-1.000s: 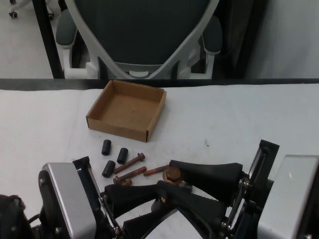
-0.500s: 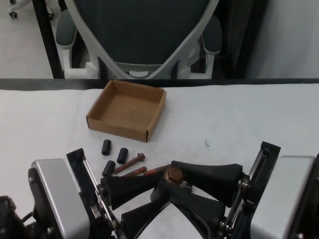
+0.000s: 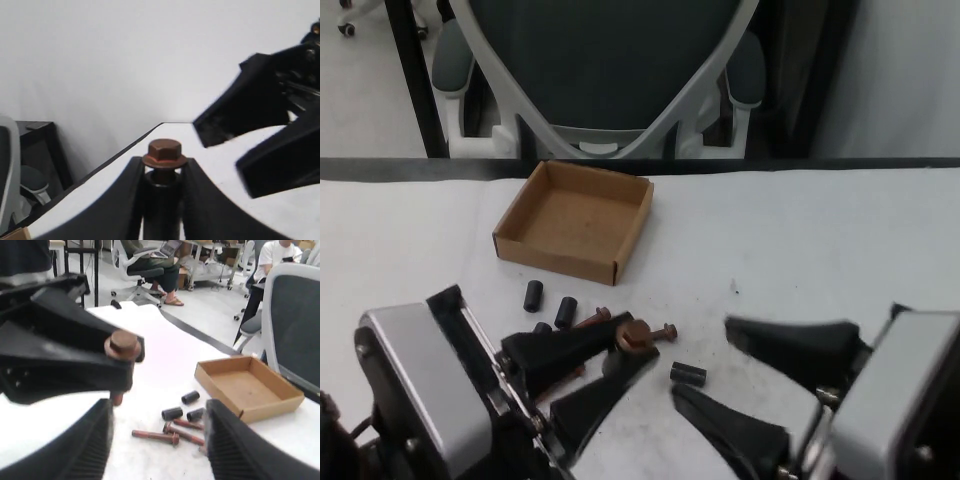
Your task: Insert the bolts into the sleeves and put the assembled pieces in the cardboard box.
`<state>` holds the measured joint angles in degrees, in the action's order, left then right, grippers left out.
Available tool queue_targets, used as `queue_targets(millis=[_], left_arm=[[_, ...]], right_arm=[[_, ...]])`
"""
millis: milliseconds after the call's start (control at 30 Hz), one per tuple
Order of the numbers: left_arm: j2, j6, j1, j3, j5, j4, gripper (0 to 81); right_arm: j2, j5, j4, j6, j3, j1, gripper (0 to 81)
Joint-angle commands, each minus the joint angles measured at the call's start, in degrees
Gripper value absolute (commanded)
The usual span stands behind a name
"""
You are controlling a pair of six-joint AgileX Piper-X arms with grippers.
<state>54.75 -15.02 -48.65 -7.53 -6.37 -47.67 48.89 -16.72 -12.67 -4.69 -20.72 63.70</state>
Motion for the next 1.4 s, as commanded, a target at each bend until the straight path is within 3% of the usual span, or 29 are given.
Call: queue_targets(millis=[0, 100, 233, 367, 567, 800, 1067, 1367], left_arm=[[-0.7, -0.5, 0.2, -0.9, 5.2, -1.0, 0.8], [-0.7, -0.2, 1.8, -2.2, 7.0, 1.2, 0.8], [-0.5, 3.0, 6.5, -7.3, 7.3, 13.9, 0.8], [-0.4, 7.3, 11.3, -13.6, 7.3, 26.4, 0.8], [1.7, 10.8, 14.7, -20.6, 7.3, 34.7, 0.8], [11.9, 11.2, 16.2, -29.4, 8.0, 45.6, 0.8], [24.0, 10.1, 16.3, -39.9, 9.0, 50.1, 0.8], [33.9, 9.5, 21.9, -52.4, 8.7, 58.3, 0.8]], right_arm=[[-6.0, -1.0, 8.1, 4.7, -0.1, 1.3, 41.4], [-9.5, -0.9, 14.1, 8.7, -0.1, 2.0, 29.1], [-10.8, 1.3, 20.4, 11.8, -0.1, 2.1, 0.0], [-9.4, 2.6, 22.0, 13.3, -0.1, 2.0, 0.4], [-6.6, 2.6, 22.2, 15.7, -0.4, 0.1, 0.4], [-1.1, 10.7, 24.4, 16.3, -3.3, -6.2, 0.4], [9.0, 14.9, 34.6, 13.1, -10.7, -13.2, 0.4], [20.8, 16.7, 42.2, 7.2, -19.8, -19.3, 0.4]])
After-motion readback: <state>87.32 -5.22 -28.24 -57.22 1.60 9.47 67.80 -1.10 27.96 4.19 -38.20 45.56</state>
